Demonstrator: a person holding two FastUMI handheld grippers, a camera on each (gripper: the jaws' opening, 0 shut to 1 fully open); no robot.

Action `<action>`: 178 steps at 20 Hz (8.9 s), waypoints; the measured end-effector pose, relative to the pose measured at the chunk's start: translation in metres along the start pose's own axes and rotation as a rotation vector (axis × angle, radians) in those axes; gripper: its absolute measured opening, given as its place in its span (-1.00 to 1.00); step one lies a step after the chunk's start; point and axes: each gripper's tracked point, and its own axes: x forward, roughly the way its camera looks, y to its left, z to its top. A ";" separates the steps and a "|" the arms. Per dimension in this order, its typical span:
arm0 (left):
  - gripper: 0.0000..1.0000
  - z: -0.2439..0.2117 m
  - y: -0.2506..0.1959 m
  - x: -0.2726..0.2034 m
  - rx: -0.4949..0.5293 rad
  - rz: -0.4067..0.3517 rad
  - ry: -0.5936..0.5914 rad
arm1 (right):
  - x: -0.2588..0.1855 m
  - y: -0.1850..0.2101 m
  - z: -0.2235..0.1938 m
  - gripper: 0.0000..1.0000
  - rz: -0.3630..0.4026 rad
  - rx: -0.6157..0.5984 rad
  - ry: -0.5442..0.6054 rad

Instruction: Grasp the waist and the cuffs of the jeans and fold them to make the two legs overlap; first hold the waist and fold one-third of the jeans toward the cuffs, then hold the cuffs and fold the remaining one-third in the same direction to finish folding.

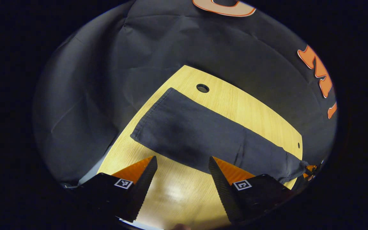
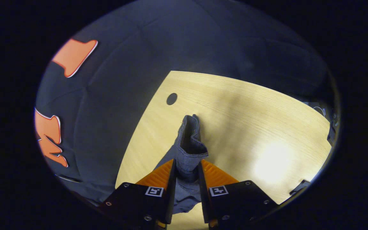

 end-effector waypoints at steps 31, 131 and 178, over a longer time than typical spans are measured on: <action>0.95 0.001 -0.003 0.006 -0.031 0.005 0.028 | 0.044 0.002 -0.019 -0.62 -0.137 -0.059 0.028; -0.92 0.097 -0.227 -0.136 0.025 -0.081 -0.127 | -0.087 -0.086 0.241 0.94 0.398 -0.660 0.110; 0.86 -0.016 -0.504 -0.239 0.523 -0.237 -0.669 | -0.178 -0.045 0.269 0.96 0.532 -1.017 -0.469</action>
